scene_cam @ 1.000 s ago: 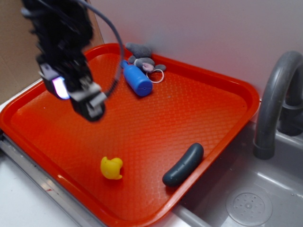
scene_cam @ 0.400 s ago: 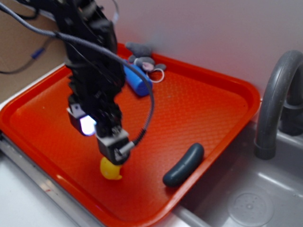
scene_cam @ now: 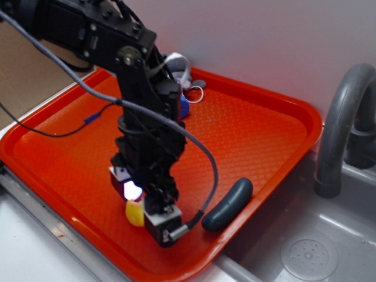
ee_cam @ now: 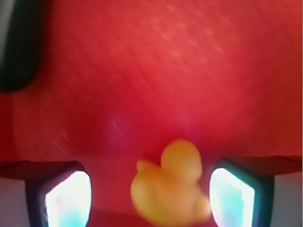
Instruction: Grab the yellow duck.
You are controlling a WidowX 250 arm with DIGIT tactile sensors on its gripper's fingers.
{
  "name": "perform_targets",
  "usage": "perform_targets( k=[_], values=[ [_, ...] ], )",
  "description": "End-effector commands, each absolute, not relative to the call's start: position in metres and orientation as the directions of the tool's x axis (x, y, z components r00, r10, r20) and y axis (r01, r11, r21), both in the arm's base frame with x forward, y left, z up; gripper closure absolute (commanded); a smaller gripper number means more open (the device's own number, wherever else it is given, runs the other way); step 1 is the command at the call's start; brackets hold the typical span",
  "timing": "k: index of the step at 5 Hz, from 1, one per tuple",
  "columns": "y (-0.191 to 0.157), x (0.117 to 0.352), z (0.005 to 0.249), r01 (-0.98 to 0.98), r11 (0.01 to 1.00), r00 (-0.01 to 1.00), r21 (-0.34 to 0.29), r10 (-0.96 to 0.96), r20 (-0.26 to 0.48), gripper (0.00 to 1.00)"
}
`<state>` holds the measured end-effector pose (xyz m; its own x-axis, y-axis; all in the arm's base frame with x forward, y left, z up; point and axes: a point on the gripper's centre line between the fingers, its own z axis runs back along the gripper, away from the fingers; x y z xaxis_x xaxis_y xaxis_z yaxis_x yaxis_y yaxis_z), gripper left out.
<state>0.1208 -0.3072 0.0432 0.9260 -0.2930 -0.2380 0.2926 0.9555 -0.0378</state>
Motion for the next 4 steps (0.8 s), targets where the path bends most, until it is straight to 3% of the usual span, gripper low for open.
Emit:
perform_targets(
  k=[1,3,4],
  values=[
    [-0.312,0.104,0.044,0.326,0.945,0.908,-0.029,-0.322,-0.267,1.00],
    [-0.290,0.112,0.060,0.269,0.963,0.930,-0.033,-0.269,-0.251,1.00],
    [-0.239,0.136,0.102,0.121,0.992,0.981,-0.030,-0.125,-0.149,1.00]
  ],
)
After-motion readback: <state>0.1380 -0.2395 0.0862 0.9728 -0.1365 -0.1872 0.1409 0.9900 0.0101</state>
